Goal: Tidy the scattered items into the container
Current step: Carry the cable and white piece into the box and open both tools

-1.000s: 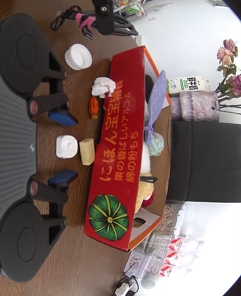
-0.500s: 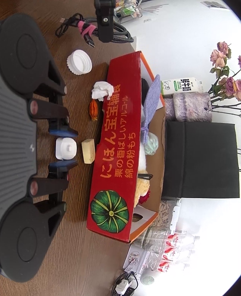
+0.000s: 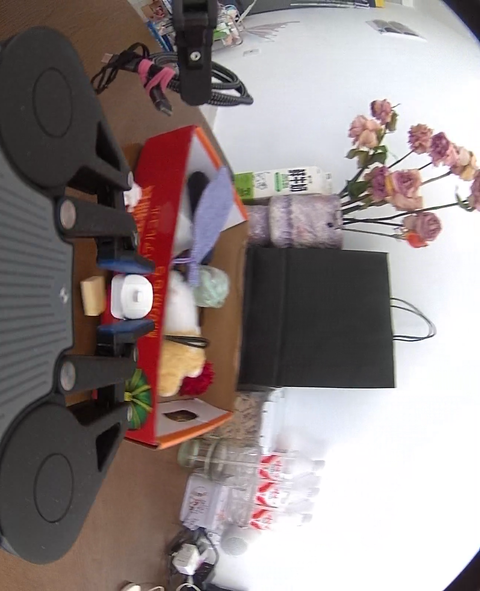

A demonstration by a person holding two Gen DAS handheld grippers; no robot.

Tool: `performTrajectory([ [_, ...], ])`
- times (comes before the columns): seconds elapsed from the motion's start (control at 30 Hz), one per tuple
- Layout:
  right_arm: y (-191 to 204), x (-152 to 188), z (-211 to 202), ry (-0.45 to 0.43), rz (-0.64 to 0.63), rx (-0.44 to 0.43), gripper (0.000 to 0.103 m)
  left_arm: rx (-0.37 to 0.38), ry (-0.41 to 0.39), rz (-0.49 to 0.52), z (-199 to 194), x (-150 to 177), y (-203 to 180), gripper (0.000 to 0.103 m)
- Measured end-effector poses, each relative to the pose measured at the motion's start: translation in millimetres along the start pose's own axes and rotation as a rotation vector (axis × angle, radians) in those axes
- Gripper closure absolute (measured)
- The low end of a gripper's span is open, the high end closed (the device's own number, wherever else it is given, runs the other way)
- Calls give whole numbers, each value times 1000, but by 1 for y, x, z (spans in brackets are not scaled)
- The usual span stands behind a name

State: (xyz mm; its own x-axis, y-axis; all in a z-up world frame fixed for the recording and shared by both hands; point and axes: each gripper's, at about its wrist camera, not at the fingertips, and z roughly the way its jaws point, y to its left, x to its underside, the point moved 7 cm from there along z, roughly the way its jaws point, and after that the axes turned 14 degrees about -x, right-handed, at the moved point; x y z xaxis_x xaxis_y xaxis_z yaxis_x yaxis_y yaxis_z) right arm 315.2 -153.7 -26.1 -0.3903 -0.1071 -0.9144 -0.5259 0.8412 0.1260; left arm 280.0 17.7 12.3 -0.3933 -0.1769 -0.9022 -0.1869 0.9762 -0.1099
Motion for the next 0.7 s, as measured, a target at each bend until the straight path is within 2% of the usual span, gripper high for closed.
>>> performTrajectory([
  [0.13,-3,-21,-1,-51,-18,-3,78,3,-34,11,5,-21,-16,12],
  [0.37,-13,-46,17,-93,-8,-16,78,0,-89,-28,26,-50,-32,12],
  [0.53,-31,-65,35,-127,20,-16,78,-13,-111,-38,55,-63,-42,12],
  [0.7,-51,-70,63,-126,33,-8,78,-32,-95,-17,92,-69,-48,12],
])
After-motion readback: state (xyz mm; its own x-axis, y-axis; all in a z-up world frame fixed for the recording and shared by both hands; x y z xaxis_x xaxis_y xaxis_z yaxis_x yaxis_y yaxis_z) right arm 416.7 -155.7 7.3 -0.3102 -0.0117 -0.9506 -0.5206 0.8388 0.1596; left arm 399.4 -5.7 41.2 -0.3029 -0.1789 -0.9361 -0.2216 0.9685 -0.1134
